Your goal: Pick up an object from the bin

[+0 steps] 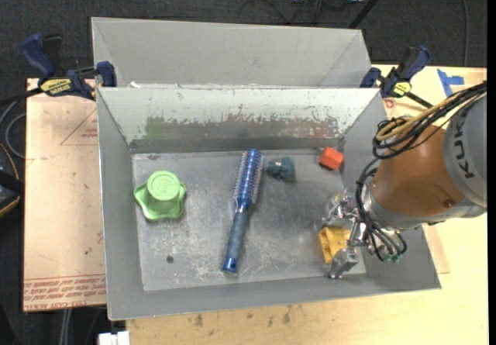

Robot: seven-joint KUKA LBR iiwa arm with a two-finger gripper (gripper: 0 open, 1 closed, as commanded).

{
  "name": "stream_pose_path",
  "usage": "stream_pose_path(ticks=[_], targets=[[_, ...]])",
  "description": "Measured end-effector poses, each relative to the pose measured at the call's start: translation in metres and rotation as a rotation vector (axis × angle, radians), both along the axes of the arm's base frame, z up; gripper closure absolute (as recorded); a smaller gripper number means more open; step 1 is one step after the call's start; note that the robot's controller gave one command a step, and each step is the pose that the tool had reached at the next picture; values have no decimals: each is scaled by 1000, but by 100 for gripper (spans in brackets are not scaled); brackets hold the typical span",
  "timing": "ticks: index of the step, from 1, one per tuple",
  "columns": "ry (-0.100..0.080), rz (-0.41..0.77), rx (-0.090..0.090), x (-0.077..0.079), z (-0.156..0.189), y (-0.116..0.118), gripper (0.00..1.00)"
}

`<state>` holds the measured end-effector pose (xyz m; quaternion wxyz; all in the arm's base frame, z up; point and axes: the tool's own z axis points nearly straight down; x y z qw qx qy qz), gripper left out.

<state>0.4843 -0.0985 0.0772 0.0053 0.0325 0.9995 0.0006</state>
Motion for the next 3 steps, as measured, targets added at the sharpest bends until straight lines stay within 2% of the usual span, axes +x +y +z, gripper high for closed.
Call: stream_pose_path(ticks=[1,2,3], targets=[[-3,3,-2,1,2,0,100],[0,17,-2,6,121,8,100],[-1,46,-3,5,198,11,100]])
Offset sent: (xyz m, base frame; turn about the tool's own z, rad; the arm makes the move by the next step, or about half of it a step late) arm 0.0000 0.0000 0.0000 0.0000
